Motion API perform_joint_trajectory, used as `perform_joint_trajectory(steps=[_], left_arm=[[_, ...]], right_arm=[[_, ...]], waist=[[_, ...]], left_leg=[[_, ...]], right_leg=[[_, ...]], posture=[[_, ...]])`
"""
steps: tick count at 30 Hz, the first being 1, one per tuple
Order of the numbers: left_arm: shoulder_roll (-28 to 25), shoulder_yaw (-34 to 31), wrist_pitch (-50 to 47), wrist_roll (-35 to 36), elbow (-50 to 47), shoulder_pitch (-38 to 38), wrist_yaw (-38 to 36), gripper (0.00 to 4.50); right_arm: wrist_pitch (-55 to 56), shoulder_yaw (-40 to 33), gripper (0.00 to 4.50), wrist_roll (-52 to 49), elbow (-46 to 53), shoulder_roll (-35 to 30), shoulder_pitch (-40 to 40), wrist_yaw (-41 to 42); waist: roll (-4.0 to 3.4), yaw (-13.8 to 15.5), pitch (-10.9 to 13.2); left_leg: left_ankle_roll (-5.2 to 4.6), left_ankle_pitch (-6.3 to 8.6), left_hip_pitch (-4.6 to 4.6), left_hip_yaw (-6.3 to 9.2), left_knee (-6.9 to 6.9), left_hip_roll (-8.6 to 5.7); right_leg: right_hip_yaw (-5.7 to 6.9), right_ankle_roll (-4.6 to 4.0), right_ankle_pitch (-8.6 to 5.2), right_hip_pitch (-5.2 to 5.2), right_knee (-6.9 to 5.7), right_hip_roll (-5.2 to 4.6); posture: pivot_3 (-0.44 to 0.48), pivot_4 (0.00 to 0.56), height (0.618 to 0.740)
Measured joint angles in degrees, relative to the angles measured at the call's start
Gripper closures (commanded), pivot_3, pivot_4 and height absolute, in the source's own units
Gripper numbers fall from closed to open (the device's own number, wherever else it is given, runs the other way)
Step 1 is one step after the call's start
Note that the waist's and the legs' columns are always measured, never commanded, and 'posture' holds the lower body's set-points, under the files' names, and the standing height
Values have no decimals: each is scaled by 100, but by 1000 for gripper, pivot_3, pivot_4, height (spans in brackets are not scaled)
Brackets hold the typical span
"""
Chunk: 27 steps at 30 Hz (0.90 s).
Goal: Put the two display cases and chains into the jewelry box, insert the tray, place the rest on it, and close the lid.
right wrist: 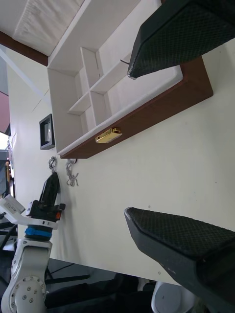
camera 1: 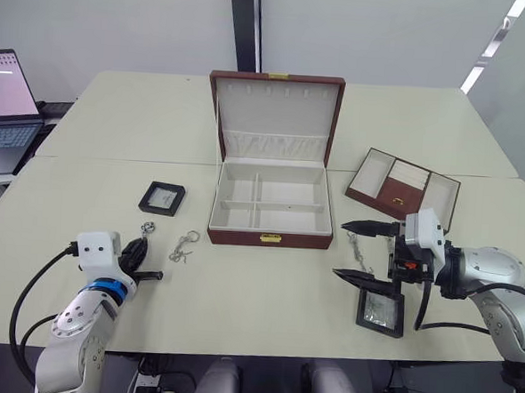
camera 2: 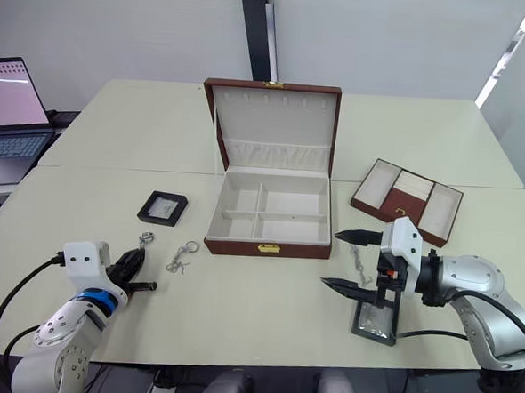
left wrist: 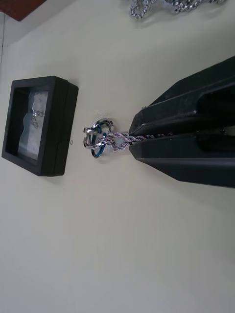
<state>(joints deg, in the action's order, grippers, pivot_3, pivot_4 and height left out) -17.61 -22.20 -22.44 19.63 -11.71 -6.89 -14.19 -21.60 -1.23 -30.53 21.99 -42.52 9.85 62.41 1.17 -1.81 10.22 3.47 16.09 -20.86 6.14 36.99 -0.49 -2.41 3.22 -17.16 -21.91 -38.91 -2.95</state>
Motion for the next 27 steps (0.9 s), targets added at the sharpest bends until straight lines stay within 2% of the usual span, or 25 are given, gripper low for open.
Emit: perform_joint_trajectory(steps=[4, 11, 16, 21, 27], left_arm=[[43, -156, 176, 95, -36, 78, 85, 4345], [111, -219, 190, 355, -642, 204, 173, 4345], [107, 90, 17, 447, -1136, 544, 222, 4345], [105, 450, -164, 489, -1274, 823, 220, 4345], [107, 950, -391, 601, -1296, 1535, 128, 4345]], right_arm=[[1, -1, 0, 0, -67, 0, 36, 0], [2, -136, 0, -15, -199, 0, 216, -13], [-20, -289, 0, -110, -204, 0, 374, -72], [-43, -445, 0, -175, -215, -1, 402, -182], [-145, -624, 0, -203, -192, -2, 317, -461]], waist=[[6, 11, 3], [12, 11, 7], [13, 14, 8], [15, 15, 9], [17, 19, 10]], left_leg=[[0, 0, -3, 2, 1, 0], [0, 0, -4, 2, 1, 0], [1, 0, -5, 3, 1, -4], [1, -1, -6, 6, 1, -6], [1, 0, -6, 6, 1, -19]], right_leg=[[2, 0, 0, 0, 1, 0], [2, 0, 0, 0, 3, -1], [2, 0, 0, 2, 4, 0], [4, 0, 0, 1, 4, 4], [3, 1, 1, 4, 6, 4]], posture=[[0, 150, 740], [0, 150, 740], [0, 150, 740], [0, 150, 740], [0, 150, 740]])
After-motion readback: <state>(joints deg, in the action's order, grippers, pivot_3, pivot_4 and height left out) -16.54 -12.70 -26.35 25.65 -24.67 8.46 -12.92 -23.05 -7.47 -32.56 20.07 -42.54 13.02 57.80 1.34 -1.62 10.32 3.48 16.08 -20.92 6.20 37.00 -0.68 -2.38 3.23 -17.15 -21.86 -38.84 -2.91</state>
